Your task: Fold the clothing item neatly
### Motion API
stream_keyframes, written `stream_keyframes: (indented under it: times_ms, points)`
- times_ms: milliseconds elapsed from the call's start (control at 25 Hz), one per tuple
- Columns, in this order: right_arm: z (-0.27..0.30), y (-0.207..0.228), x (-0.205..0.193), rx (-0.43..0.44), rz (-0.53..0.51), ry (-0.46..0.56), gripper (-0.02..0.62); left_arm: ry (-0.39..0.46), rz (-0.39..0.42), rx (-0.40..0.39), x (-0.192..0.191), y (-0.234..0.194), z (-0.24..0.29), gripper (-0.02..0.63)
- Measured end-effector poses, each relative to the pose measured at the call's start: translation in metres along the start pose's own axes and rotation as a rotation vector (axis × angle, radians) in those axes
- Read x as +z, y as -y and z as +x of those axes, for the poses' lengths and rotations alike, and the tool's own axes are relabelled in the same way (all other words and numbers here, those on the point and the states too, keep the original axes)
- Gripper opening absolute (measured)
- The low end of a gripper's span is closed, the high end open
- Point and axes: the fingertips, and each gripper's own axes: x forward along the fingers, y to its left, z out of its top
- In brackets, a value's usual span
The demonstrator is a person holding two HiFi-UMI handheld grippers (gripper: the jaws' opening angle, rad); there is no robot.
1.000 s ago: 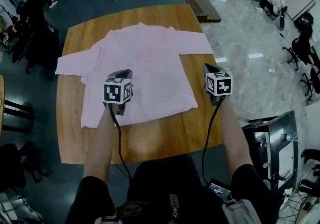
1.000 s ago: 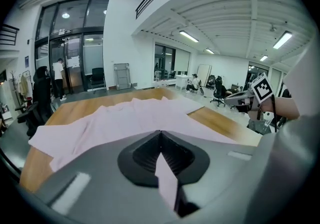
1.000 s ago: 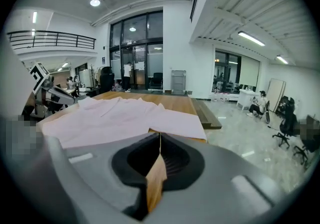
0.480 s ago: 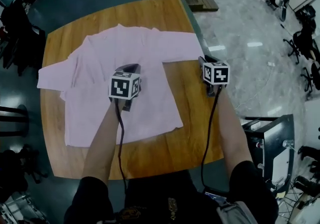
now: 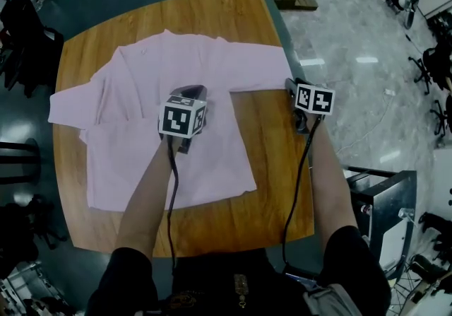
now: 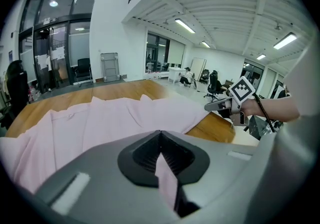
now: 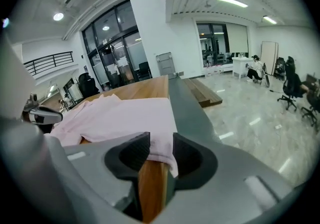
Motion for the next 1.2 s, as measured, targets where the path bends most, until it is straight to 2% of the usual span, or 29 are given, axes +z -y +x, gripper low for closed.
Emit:
stream_keyframes:
  times_ms: [80, 160, 280, 400, 520, 840, 1040, 1200]
  points:
    - [0.003, -0.001, -0.003, 0.016, 0.005, -0.011, 0.132, -0.006, 0.003, 0.002, -0.003, 0.0, 0.0, 0.008]
    - [0.001, -0.002, -0.003, 0.008, -0.018, -0.014, 0.104, -0.009, 0.01, 0.007, -0.004, -0.001, -0.002, 0.008]
    - [-0.003, -0.002, 0.002, -0.013, -0.067, -0.016, 0.03, -0.008, 0.008, 0.019, -0.005, -0.005, -0.006, 0.008]
    - [-0.012, -0.016, 0.013, 0.007, -0.115, 0.0, 0.028, -0.009, 0.006, 0.032, -0.005, -0.009, -0.012, 0.008]
    - [-0.025, -0.044, 0.036, 0.05, -0.175, 0.057, 0.028, -0.002, 0.003, 0.047, -0.005, -0.016, -0.024, 0.008]
    - [-0.054, -0.161, 0.097, 0.15, -0.353, 0.177, 0.028, 0.057, -0.027, 0.087, -0.013, -0.055, -0.077, 0.008]
    - [-0.047, -0.249, 0.103, 0.185, -0.431, 0.176, 0.028, 0.099, -0.042, 0.07, -0.025, -0.088, -0.115, 0.008]
    - [-0.024, -0.333, 0.088, 0.227, -0.492, 0.144, 0.028, 0.096, -0.042, 0.059, -0.045, -0.121, -0.141, 0.008]
